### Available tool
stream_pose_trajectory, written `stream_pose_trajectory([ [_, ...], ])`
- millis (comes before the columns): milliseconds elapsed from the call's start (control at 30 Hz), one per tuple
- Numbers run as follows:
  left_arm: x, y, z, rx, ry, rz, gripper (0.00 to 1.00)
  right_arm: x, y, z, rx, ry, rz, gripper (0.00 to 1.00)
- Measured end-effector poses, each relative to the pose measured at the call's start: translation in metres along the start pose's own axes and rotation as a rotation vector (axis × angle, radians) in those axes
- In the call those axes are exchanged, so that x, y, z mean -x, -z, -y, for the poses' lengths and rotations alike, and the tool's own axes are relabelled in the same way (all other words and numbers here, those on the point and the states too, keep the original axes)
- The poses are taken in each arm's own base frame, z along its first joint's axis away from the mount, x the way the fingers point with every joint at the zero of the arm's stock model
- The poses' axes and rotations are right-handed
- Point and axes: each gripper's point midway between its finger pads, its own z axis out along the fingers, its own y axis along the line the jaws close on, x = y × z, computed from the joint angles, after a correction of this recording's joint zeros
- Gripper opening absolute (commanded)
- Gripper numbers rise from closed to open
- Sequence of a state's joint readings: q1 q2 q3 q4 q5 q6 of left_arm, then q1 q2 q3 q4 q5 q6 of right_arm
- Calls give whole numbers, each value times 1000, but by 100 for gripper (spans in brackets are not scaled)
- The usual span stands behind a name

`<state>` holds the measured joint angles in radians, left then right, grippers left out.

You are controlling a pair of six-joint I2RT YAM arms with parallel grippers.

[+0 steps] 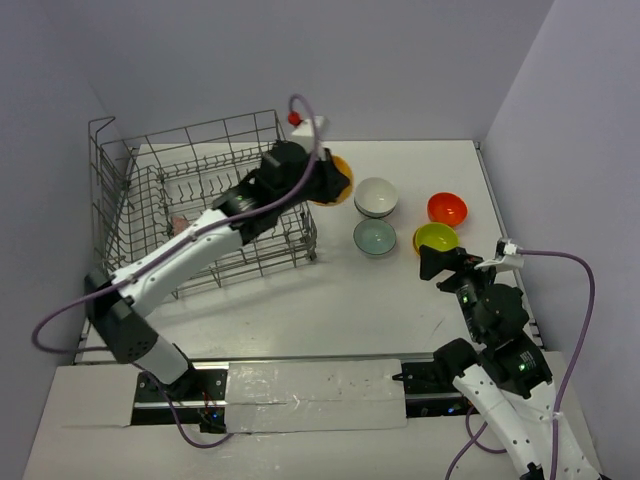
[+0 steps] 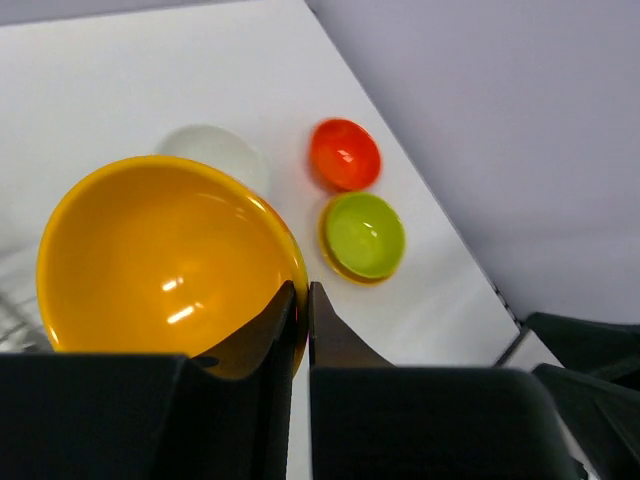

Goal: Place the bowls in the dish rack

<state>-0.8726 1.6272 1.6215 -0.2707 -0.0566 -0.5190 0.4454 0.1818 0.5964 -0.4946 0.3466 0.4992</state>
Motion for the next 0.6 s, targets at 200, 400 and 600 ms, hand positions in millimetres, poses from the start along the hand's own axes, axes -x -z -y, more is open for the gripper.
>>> stream_pose_trajectory([
  [200,35,70,-91,147,92,143,0,3,0,-13,65,9,3,90],
  [400,51,151,-151,257,143,299,0,4,0,-20,102,10,4,90],
  [600,42,195,-209,338,190,359,0,4,-1,-25,126,16,-1,90],
])
